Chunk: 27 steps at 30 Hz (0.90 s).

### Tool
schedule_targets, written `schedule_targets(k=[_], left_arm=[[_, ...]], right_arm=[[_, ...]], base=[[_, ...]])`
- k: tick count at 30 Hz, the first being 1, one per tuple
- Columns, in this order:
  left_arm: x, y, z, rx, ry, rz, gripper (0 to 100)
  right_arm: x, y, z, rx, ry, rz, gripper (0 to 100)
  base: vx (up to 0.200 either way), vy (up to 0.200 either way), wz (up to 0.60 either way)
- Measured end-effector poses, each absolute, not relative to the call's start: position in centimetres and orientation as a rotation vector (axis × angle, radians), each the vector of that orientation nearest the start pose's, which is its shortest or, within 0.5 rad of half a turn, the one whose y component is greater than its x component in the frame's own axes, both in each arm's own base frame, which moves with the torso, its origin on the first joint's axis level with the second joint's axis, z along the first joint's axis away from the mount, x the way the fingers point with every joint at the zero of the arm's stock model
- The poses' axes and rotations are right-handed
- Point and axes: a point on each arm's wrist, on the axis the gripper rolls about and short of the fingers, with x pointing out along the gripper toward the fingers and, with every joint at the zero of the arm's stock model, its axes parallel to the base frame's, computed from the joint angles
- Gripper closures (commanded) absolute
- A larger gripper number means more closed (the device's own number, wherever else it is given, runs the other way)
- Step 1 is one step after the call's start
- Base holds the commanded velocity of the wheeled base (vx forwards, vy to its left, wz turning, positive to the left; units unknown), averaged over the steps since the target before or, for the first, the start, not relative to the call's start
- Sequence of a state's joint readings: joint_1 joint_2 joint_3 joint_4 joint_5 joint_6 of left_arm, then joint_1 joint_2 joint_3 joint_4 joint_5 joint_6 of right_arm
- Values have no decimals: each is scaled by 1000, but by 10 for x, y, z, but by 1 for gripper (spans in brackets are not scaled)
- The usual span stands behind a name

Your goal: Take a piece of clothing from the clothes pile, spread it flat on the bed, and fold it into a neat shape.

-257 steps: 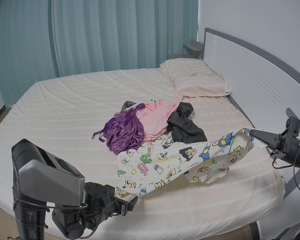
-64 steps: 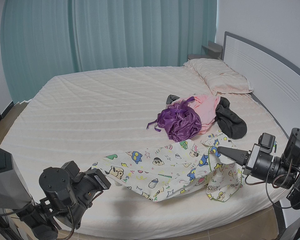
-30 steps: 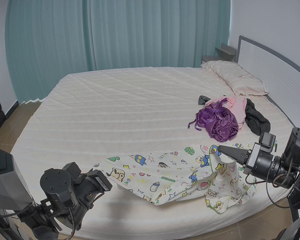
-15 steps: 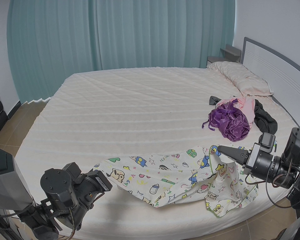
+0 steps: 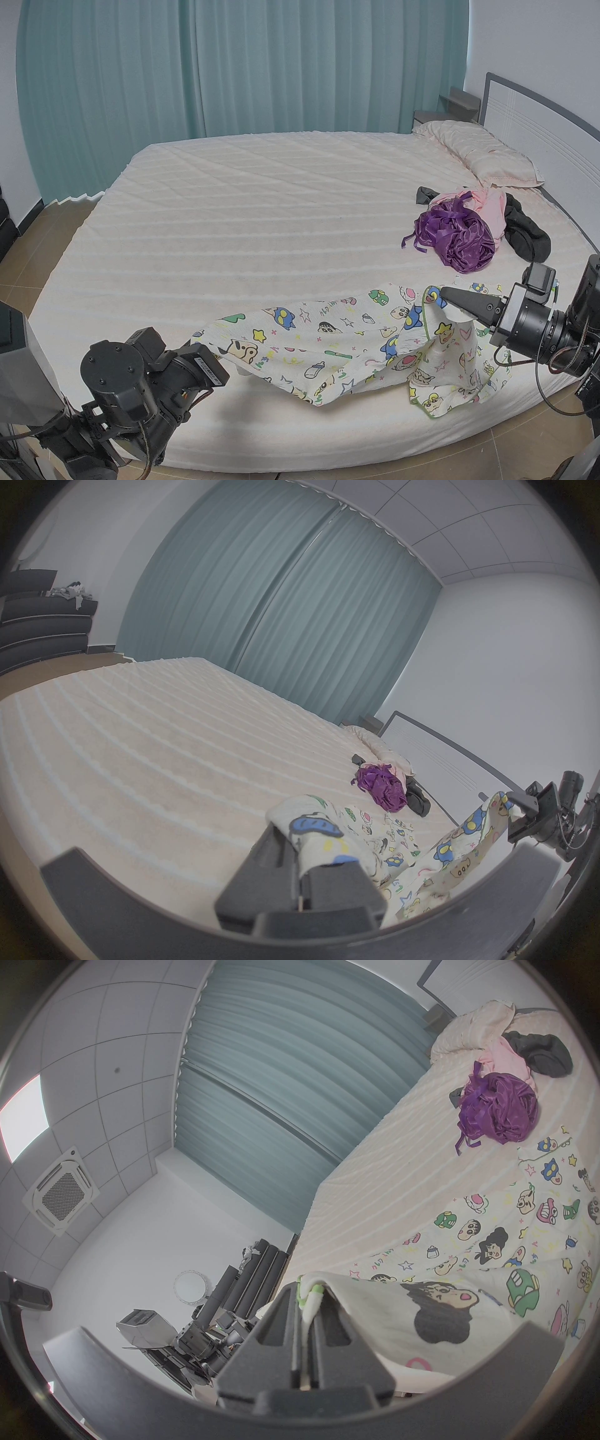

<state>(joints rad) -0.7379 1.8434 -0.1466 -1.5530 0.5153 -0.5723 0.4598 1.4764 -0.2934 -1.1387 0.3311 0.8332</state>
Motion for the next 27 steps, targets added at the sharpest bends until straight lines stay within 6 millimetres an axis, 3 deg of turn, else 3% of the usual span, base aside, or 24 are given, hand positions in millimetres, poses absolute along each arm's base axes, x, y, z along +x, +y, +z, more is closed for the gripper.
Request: schedule_targets(k=[6, 12, 27], left_arm=[[175, -149, 96, -489, 165, -199, 100], [167, -149, 108, -496, 129, -235, 100], [137, -128, 168, -351, -111, -305, 100]], right_arm=[[179, 96, 168, 788, 302, 754, 100], [168, 91, 175, 783, 229, 794, 100], [115, 68, 227, 690, -38, 978, 100]], base=[[-200, 0, 0], [0, 0, 0], [0, 0, 0]])
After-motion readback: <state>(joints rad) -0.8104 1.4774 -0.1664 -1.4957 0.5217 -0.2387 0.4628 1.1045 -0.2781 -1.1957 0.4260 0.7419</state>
